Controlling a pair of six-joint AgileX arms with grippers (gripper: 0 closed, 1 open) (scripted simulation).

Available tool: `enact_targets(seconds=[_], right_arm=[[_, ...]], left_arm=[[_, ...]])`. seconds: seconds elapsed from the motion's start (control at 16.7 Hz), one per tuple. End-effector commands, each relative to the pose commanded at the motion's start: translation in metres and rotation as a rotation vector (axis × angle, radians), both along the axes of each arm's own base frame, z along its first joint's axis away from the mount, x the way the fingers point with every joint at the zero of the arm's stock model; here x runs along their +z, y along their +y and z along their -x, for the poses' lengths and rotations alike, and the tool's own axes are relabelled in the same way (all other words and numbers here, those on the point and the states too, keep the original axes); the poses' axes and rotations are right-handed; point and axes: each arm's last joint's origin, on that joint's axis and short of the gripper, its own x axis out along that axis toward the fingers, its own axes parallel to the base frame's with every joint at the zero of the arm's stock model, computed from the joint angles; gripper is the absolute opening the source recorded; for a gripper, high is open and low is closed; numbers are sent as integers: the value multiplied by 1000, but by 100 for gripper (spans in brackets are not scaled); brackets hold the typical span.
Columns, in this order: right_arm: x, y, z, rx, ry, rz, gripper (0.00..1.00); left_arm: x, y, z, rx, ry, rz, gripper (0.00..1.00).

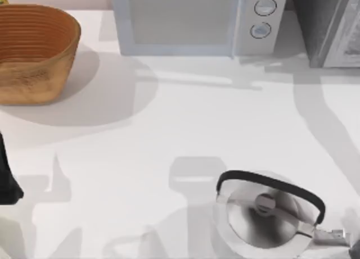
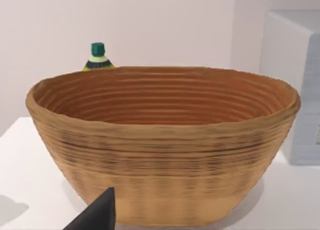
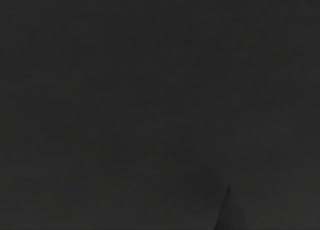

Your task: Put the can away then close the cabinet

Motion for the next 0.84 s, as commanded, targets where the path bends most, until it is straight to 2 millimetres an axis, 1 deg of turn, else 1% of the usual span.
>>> enact_targets(seconds=[0.3,0.36,0.42,0.54,0.72,0.84], right_arm=[[-1,3,1,0,4,3,100],[6,-7,9,-43,-18,5,100],[6,-7,8,-45,-19,5,100],[8,-8,-2,-53,-27,1,100],[7,-8,-31,-49,-22,3,100],[6,-8,-41,-43,-18,5,100]], left_arm=[[0,0,0,0,0,0,100],[0,0,0,0,0,0,100],[0,0,0,0,0,0,100],[0,0,0,0,0,0,100],[0,0,0,0,0,0,100],[0,0,0,0,0,0,100]])
